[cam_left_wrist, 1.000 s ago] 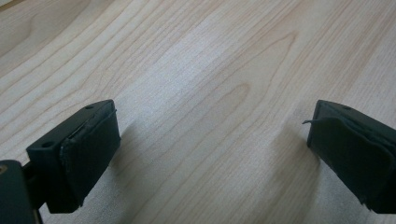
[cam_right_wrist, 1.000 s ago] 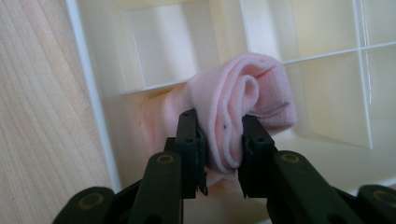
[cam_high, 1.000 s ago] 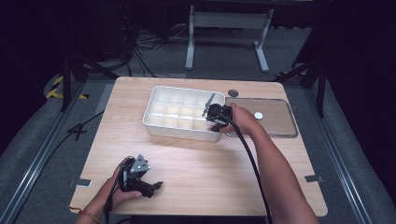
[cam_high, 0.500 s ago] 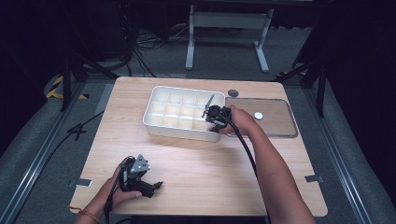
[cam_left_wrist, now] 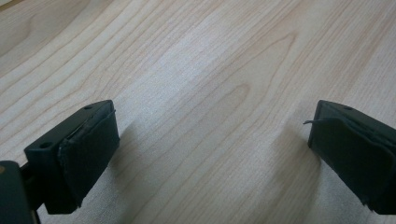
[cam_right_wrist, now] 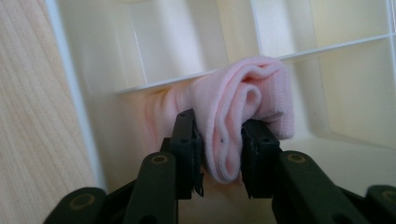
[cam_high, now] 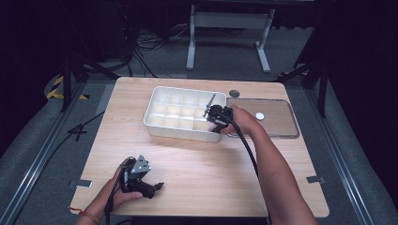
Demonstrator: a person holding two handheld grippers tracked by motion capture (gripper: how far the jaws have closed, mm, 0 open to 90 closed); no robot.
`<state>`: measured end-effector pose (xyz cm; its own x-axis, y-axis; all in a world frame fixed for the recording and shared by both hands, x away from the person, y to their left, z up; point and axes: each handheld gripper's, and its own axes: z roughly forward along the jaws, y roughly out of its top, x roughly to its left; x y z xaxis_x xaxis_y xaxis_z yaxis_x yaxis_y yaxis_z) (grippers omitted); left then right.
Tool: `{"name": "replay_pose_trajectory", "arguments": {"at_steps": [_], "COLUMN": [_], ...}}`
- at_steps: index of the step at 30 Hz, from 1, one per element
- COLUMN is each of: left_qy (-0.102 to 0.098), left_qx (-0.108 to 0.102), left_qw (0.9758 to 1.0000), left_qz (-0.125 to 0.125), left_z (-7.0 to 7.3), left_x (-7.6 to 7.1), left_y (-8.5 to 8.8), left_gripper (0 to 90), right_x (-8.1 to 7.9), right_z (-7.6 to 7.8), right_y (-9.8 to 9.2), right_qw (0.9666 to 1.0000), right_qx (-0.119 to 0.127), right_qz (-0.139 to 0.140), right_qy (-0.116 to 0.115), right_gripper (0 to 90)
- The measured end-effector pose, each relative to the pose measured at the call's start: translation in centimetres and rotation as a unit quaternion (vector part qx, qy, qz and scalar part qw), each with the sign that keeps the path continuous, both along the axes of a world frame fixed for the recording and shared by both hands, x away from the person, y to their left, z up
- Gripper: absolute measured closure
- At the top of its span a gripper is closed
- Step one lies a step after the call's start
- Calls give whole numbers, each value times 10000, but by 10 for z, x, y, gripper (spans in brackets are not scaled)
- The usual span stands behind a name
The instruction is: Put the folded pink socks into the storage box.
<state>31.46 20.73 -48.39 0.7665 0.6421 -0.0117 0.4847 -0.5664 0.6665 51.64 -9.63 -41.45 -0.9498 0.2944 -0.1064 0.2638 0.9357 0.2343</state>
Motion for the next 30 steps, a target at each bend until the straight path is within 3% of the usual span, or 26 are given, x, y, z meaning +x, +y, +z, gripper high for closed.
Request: {"name": "replay_pose_trajectory", "arguments": {"at_steps": [7, 12, 14, 16, 19, 23, 30], "left_qy": [1, -3, -3, 4, 3, 2, 3], "left_qx": [-5, -16, -17, -24, -25, -23, -21], "left_qw": [10000, 10000, 10000, 10000, 10000, 10000, 10000], "left_qz": [3, 13, 12, 15, 16, 15, 13], "left_z": [0, 0, 0, 0, 0, 0, 0], "left_x": [0, 0, 0, 0, 0, 0, 0], "left_y": [0, 0, 0, 0, 0, 0, 0], "left_gripper": [20, 20, 21, 20, 20, 20, 20], "right_x": [-5, -6, -6, -5, -4, -1, 1], "right_z": [10, 17, 21, 26, 32, 24, 10], "right_y": [-2, -7, -10, -13, -15, -11, -8], "right_qw": [9999, 9996, 9992, 9984, 9960, 9956, 9953], "right_qx": [127, 199, 301, 513, 787, 815, 801], "right_qz": [-81, -144, -196, -205, -401, -428, -538], "right_qy": [-22, -119, -180, -96, -162, -192, -16], "right_gripper": [577, 588, 610, 650, 701, 772, 826]}}
